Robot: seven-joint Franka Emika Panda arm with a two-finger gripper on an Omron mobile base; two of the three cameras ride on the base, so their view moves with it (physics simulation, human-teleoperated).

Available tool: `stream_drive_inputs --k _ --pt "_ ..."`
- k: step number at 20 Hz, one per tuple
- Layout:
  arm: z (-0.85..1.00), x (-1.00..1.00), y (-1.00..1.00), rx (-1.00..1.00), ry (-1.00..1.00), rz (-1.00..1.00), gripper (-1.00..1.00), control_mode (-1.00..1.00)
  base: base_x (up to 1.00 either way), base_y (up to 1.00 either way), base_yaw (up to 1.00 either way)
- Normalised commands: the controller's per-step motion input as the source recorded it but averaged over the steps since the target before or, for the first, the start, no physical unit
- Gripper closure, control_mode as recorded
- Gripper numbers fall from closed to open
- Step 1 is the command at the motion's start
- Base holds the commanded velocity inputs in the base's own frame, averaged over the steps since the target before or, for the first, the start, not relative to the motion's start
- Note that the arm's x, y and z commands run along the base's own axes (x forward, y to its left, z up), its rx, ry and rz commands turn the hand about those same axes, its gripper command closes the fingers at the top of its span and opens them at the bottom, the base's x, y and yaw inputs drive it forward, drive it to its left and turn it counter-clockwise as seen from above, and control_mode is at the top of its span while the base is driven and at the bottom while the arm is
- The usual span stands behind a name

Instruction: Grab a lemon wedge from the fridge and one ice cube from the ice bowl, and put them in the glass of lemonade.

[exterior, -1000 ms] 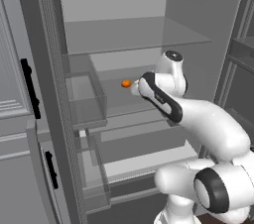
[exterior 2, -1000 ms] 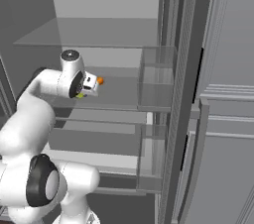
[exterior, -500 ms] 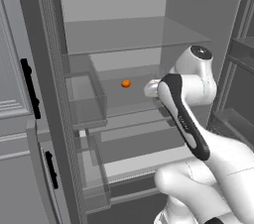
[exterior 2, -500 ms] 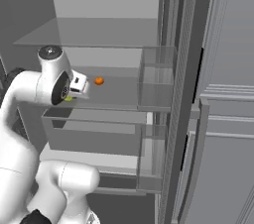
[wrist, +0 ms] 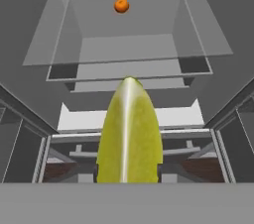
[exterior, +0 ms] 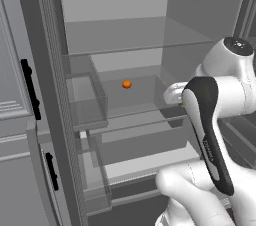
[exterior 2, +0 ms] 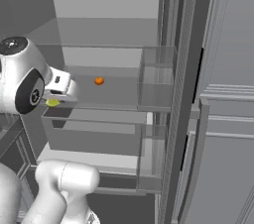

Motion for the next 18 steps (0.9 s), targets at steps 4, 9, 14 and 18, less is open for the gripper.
stream_drive_inputs --k 4,9,14,18 --pt "0.07 -0.81 0.0 -0.05 0.0 0.0 1.0 -1.0 0.0 0.0 0.0" --pt "0.0 -0.27 0.0 0.0 -0.01 0.0 1.0 -1.0 0.0 0.0 0.0" --pt "0.0 0.0 0.0 0.0 0.0 0.0 1.0 -1.0 0.0 0.0 0.0" --pt "0.0 -0.01 0.0 0.0 0.0 0.0 1.0 1.0 -0.4 0.0 -0.01"
